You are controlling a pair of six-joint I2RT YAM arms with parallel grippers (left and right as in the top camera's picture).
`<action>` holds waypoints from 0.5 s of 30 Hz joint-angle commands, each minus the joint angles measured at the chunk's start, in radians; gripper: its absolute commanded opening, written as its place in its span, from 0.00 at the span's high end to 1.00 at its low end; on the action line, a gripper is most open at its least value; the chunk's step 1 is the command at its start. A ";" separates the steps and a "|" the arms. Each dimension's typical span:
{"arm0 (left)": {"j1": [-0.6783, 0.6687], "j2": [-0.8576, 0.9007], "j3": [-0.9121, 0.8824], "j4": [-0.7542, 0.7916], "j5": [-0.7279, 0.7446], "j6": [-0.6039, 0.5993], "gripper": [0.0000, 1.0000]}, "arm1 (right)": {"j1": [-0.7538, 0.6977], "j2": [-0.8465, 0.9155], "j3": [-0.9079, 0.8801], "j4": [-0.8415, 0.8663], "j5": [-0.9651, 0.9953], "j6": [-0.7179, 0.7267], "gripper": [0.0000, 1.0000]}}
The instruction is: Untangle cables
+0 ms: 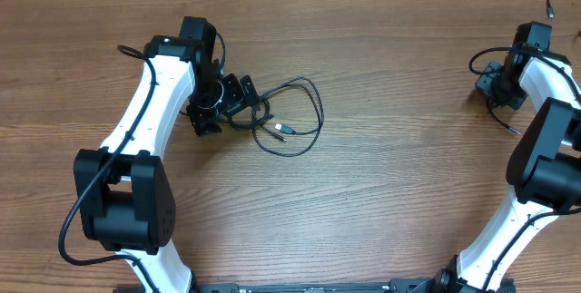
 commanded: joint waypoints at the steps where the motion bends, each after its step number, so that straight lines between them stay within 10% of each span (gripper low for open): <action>1: -0.008 -0.004 0.015 0.000 -0.006 0.019 0.01 | -0.004 0.048 -0.009 0.006 -0.034 0.000 0.92; 15: -0.008 -0.004 0.015 0.000 -0.006 0.019 0.00 | -0.004 0.048 0.072 0.303 -0.440 0.285 0.96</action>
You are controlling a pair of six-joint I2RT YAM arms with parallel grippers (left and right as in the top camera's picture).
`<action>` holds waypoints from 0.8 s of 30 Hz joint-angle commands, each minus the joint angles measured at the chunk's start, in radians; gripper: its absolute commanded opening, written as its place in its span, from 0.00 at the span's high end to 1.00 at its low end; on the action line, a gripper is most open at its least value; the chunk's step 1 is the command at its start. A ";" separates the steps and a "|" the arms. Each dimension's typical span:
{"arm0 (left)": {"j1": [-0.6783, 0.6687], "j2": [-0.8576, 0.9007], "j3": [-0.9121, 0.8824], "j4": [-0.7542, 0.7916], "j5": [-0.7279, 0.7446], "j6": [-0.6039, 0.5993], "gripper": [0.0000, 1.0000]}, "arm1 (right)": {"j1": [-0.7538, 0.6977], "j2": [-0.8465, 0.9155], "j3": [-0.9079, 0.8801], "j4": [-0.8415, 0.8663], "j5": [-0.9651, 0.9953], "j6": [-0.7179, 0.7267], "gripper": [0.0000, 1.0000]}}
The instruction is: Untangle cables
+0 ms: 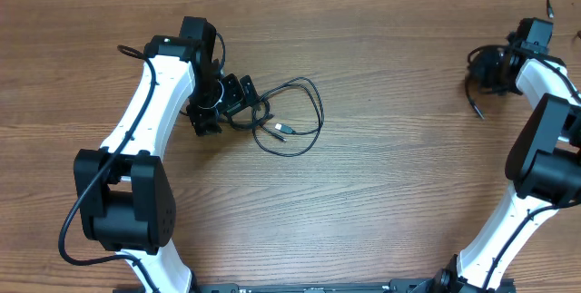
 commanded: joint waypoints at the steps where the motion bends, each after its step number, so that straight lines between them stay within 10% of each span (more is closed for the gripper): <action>1: -0.008 -0.004 0.015 0.000 -0.006 0.020 0.00 | -0.003 0.005 0.090 0.055 -0.171 0.147 0.96; 16: -0.008 -0.004 0.015 0.000 -0.006 0.020 0.01 | 0.030 0.005 0.558 0.099 -0.322 0.349 0.96; 24: -0.008 -0.004 0.015 0.000 -0.006 0.020 0.00 | 0.080 0.006 0.585 -0.014 -0.137 0.189 0.96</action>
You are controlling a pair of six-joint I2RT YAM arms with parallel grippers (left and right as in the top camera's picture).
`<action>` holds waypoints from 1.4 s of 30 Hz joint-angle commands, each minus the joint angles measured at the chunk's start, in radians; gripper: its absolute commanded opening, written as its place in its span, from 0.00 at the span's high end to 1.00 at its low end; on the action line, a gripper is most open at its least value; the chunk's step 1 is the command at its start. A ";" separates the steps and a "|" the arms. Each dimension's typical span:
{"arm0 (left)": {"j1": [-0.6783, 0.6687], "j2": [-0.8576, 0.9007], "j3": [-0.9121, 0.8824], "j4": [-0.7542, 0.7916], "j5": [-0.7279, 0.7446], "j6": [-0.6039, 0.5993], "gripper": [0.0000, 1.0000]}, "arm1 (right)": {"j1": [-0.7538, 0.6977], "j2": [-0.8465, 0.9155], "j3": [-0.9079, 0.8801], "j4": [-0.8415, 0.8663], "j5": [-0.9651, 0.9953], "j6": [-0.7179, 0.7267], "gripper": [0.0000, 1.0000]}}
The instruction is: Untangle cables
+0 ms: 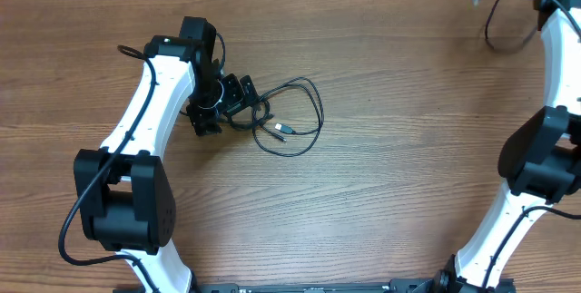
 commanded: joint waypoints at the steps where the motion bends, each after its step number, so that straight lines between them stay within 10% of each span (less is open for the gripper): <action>1: -0.008 -0.004 0.015 0.000 -0.006 0.019 0.00 | 0.020 -0.009 -0.007 -0.073 0.180 -0.082 0.96; 11: -0.008 -0.004 0.015 0.000 -0.006 0.019 0.01 | 0.005 0.069 -0.009 -0.232 0.226 -0.111 0.78; 16: -0.008 -0.004 0.015 0.000 -0.006 0.019 0.00 | -0.003 0.064 0.014 -0.283 0.172 -0.134 0.32; 27: -0.008 -0.004 0.015 0.000 -0.006 0.019 0.00 | -0.111 0.067 0.016 -0.576 0.514 -0.050 0.26; 42: -0.008 -0.004 0.015 0.000 -0.006 0.019 0.00 | -0.150 0.071 -0.216 -0.378 0.505 -0.050 0.05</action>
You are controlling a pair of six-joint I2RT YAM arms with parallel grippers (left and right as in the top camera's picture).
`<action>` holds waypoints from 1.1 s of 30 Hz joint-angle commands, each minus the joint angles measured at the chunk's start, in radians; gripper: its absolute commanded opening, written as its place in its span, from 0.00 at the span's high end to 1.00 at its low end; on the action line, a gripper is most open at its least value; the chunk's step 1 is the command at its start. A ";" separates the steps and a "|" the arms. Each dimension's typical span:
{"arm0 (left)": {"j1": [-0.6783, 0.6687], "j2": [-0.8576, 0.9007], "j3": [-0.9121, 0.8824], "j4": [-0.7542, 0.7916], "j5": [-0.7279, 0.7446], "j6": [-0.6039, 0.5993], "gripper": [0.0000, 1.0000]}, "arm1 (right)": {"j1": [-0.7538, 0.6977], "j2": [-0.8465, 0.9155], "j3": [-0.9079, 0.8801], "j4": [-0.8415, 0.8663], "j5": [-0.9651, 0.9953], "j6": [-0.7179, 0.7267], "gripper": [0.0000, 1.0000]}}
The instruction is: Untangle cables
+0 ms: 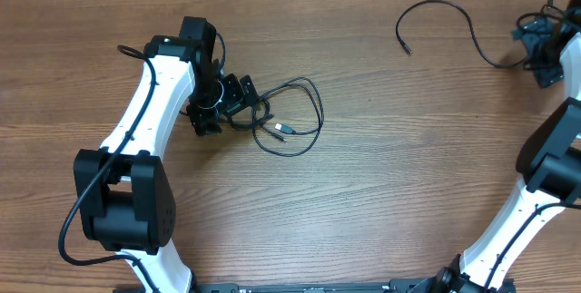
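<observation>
A tangle of black cable (289, 116) lies coiled on the wooden table (363, 193) left of centre, a plug end (280, 130) inside the loops. My left gripper (243, 101) sits at the coil's left edge, shut on the cable bundle there. A second black cable (443, 16) stretches in an arc across the far right of the table, its free tip (406, 50) pointing down. My right gripper (537, 53) at the right edge holds that cable's other end; its jaws look shut on it.
A lighter band runs beyond the table's far edge. The left arm's own lead (127, 51) loops beside its wrist. Both arm bases stand at the near edge.
My right gripper has come down from the top right corner to the right edge. The second cable now lies stretched out on the table to its left. The left gripper is unmoved.
My right gripper was low at the right edge with the second cable bunched by it. Then it was higher with the cable hanging, then at the top corner with it dangling. Now the cable lies spread out. The left gripper kept its hold on the coil throughout.
</observation>
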 commanded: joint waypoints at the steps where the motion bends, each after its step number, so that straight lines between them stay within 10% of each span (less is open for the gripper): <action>1: -0.008 -0.004 0.015 0.000 -0.006 0.019 0.00 | 0.010 0.001 -0.038 0.030 0.010 0.001 0.05; 26: -0.008 -0.004 0.015 0.000 -0.006 0.019 0.00 | 0.010 0.043 -0.136 0.191 0.005 0.006 0.25; 33: -0.008 -0.004 0.015 0.000 -0.006 0.019 0.00 | 0.011 0.050 -0.135 0.226 -0.016 0.005 0.49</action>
